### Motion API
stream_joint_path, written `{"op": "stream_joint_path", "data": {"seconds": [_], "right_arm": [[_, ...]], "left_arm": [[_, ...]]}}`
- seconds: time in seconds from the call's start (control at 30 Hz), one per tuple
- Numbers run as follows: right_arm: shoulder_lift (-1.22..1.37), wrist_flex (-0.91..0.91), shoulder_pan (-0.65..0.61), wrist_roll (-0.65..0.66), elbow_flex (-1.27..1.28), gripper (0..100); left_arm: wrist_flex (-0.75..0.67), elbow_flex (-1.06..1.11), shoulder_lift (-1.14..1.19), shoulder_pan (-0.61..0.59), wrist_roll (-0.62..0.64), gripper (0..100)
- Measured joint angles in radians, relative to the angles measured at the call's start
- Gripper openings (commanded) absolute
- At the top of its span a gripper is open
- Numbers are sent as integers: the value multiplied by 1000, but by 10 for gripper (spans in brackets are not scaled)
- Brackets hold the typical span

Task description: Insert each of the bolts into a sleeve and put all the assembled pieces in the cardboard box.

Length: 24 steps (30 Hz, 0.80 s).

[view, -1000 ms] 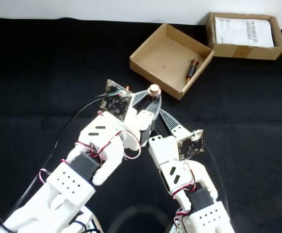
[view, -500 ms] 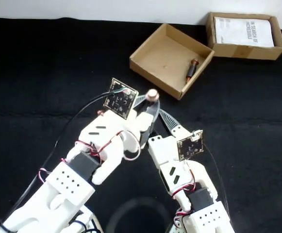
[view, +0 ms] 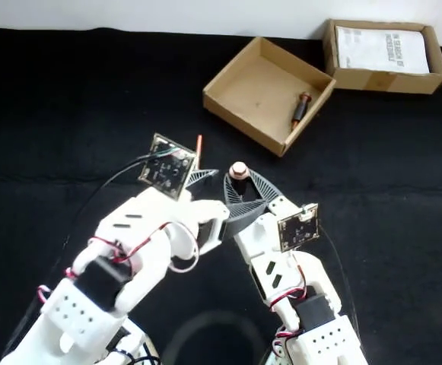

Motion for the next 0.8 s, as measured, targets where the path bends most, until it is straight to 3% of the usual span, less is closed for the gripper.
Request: {"op": "stream_joint_path", "data": {"seconds": [0.23, 0.57, 0.8], "right_arm": [[0, 0, 0, 0, 0, 6], [0, 137, 0, 0, -100, 6], [170, 167, 12, 0, -311, 6]], "left_arm": [[163, -9, -117, -101, -2, 322], [176, 138, -333, -456, -3, 322], [176, 334, -535, -614, -3, 322]]}}
